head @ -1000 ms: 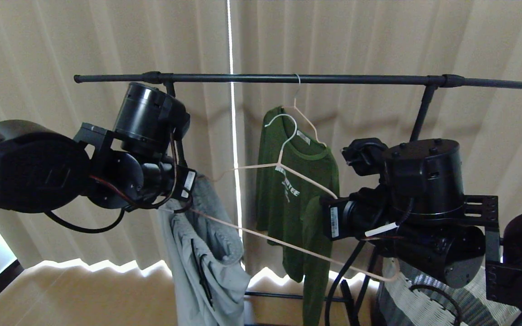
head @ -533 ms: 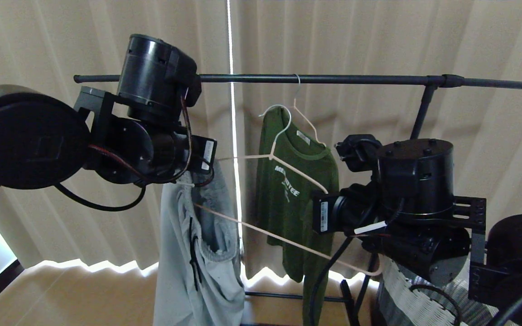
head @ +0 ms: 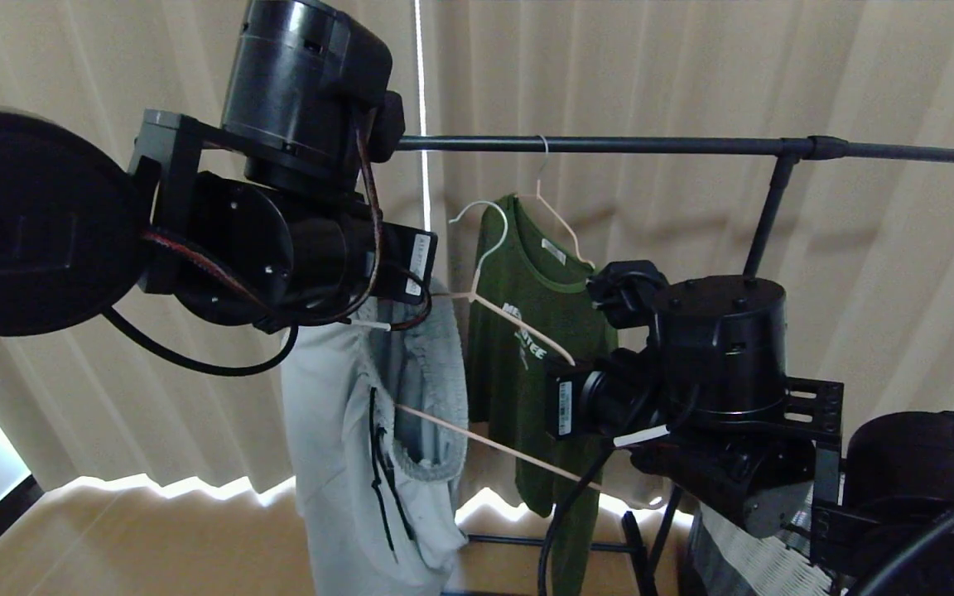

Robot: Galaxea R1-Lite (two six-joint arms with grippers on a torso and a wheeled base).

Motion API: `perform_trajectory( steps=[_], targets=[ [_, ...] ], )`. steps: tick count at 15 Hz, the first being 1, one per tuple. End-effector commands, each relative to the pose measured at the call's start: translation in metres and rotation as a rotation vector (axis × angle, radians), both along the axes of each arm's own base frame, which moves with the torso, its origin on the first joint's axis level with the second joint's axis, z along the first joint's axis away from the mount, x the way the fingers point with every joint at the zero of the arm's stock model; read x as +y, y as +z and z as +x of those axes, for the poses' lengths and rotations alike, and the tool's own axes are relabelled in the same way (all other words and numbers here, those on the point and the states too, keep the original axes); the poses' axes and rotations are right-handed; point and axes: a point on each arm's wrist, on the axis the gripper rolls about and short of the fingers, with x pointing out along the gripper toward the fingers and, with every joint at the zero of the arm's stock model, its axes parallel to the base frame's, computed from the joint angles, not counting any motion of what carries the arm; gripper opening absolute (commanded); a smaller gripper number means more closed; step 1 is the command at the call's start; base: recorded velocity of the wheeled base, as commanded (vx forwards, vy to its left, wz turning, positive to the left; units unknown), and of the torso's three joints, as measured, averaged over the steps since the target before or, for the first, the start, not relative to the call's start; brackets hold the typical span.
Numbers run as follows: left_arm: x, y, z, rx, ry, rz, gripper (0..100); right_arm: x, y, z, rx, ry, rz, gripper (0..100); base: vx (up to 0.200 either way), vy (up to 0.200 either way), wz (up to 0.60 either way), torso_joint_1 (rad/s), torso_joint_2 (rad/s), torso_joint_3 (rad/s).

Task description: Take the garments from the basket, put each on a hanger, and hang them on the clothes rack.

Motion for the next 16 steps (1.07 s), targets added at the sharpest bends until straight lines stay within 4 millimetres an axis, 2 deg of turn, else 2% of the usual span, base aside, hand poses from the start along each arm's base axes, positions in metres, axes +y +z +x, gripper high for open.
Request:
perform_trajectory(
  steps=[1,4,7,10,16],
  targets=[
    [0.003,-0.002,-0.003,0.007,-0.003,0.014,0,0.0,-0.002,-0.001,-0.007,0.004,0.008,0,0.0,0.0,0.0,0.0,0.0,0.0],
    [0.005,0.003,-0.022,0.001,-0.106,0.052,0,-0.005,-0.01,-0.006,-0.069,0.069,0.017,0,0.0,0.0,0.0,0.0,0.0,0.0],
    [0.002,0.008,-0.038,0.02,-0.258,0.003,0,-0.005,-0.01,-0.007,-0.113,0.096,0.028,0,0.0,0.0,0.0,0.0,0.0,0.0],
    [-0.002,0.009,-0.043,0.019,-0.282,0.001,0,-0.005,-0.009,-0.007,-0.117,0.096,0.026,0,0.0,0.0,0.0,0.0,0.0,0.0],
    [0.007,0.001,-0.053,0.04,-0.291,0.021,0,-0.009,-0.003,-0.007,-0.131,0.086,0.043,0,0.0,0.0,0.0,0.0,0.0,0.0]
  ],
)
